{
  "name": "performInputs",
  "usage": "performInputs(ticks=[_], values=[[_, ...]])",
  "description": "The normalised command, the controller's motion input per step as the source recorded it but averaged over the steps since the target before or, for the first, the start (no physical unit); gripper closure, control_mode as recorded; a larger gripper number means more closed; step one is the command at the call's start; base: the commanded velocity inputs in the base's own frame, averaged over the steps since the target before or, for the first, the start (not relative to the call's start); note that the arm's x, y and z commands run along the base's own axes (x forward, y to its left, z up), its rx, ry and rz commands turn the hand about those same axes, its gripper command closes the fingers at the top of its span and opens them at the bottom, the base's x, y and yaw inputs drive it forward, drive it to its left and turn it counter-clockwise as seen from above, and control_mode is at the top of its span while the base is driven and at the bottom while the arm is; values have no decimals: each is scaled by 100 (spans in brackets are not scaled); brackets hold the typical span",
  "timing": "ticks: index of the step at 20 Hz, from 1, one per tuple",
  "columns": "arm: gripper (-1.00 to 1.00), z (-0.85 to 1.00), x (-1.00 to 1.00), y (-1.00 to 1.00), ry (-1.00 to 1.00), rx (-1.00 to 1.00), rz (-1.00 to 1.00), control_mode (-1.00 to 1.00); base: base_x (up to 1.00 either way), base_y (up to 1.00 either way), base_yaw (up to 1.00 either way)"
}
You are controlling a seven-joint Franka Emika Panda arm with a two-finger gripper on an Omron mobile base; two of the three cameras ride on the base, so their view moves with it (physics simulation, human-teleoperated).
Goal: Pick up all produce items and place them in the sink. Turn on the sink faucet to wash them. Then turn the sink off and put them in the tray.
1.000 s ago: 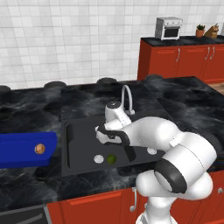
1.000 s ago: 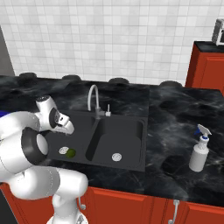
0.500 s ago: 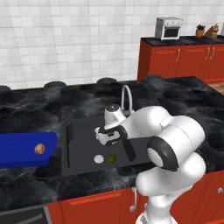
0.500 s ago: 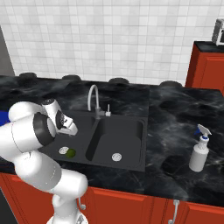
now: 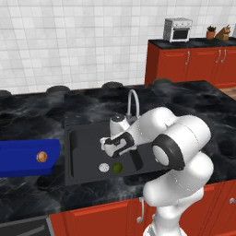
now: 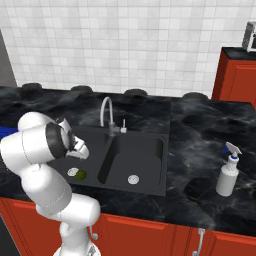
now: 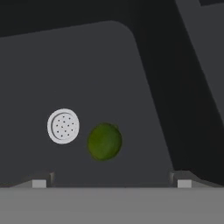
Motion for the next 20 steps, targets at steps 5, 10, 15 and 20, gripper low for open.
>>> performInputs(ticks=[5,10,15,20], values=[[-100,-31,0,0,0,2,-4,-100,0,0,0],[-100,-33,1,0,0,1,-4,-100,0,0,0],[-100,-30,0,0,0,2,-3,-100,0,0,0],[-100,-29,3,0,0,1,-3,-100,0,0,0]])
